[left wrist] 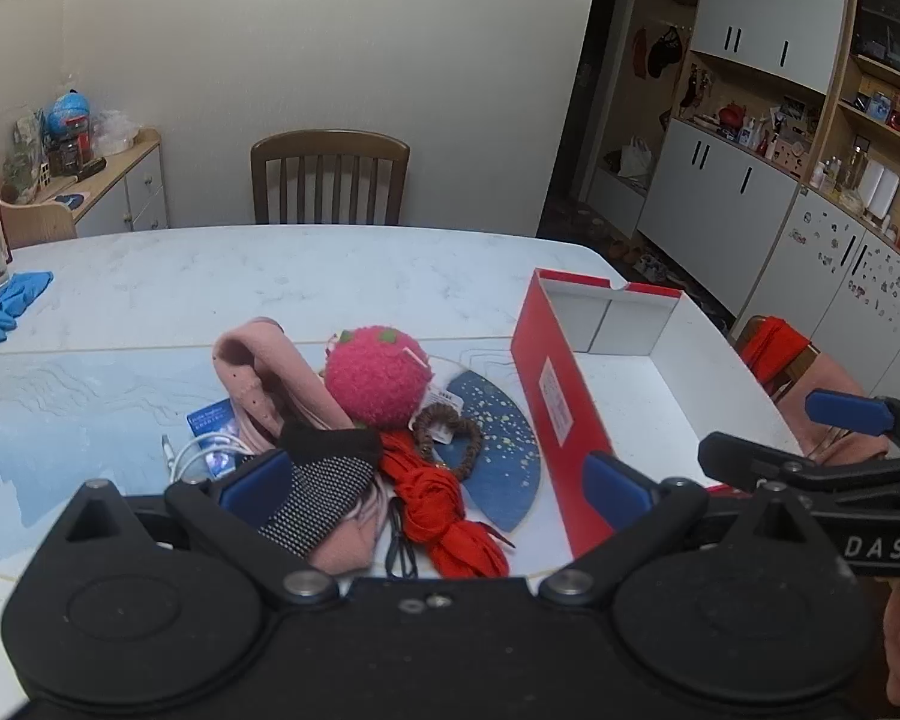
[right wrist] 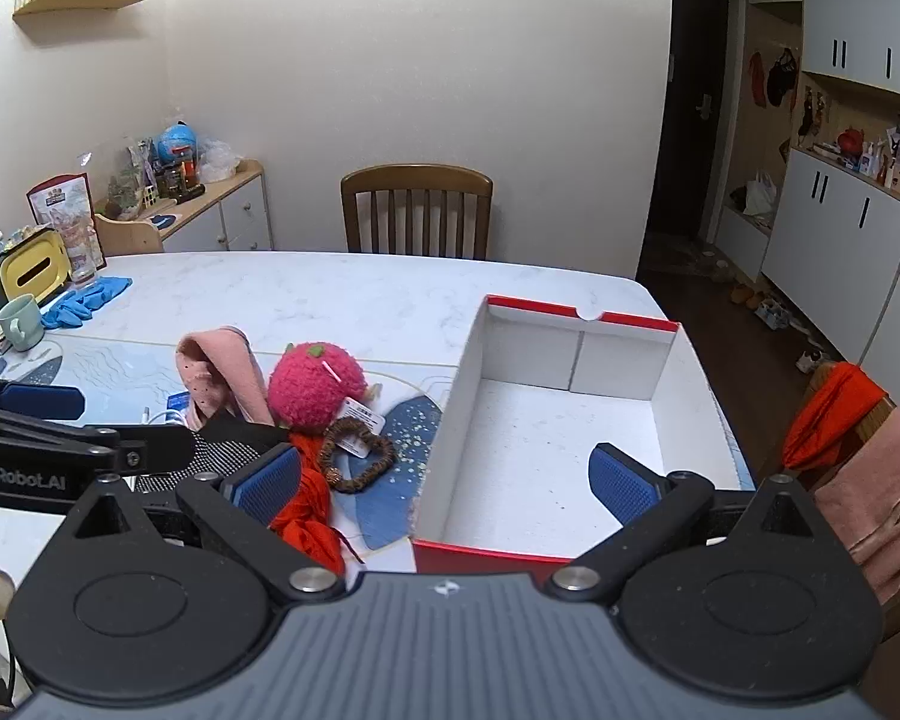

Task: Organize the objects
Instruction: 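Move the left gripper to the black dotted glove and close on it, then lift the black dotted glove with the left gripper from the pile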

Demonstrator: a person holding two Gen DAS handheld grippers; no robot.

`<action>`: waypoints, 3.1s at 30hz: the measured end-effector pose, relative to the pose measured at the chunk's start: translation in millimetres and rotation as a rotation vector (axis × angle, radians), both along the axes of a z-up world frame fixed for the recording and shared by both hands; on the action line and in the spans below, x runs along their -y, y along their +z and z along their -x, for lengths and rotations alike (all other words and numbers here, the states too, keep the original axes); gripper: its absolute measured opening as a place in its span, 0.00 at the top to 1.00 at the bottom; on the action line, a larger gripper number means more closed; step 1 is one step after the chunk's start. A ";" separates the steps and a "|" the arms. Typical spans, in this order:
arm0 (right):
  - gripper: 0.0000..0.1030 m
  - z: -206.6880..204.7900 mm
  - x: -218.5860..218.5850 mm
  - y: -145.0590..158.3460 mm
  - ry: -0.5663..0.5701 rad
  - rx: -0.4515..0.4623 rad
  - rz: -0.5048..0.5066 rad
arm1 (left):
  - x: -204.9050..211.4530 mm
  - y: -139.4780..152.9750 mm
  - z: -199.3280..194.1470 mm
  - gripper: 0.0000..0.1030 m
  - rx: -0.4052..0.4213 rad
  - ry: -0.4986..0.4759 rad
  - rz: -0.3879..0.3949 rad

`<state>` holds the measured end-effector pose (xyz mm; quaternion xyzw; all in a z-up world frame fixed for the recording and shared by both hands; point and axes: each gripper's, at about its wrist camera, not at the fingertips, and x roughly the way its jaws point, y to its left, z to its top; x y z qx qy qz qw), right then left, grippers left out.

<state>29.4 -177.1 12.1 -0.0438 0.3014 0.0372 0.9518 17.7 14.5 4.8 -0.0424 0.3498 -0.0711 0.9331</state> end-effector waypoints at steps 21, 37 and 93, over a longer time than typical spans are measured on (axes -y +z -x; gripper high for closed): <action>0.01 -69.6 48.8 -12.7 -0.026 -0.072 0.047 | 10.3 -21.7 -57.4 0.01 -0.040 0.130 0.018; 0.14 -124.9 151.4 -51.1 -0.219 -0.203 0.114 | -22.2 -61.3 -74.9 0.01 -0.123 0.254 -0.032; 0.96 -133.0 183.4 -85.3 -0.246 -0.368 0.077 | 21.1 -11.9 -94.1 0.86 -0.090 0.111 -0.017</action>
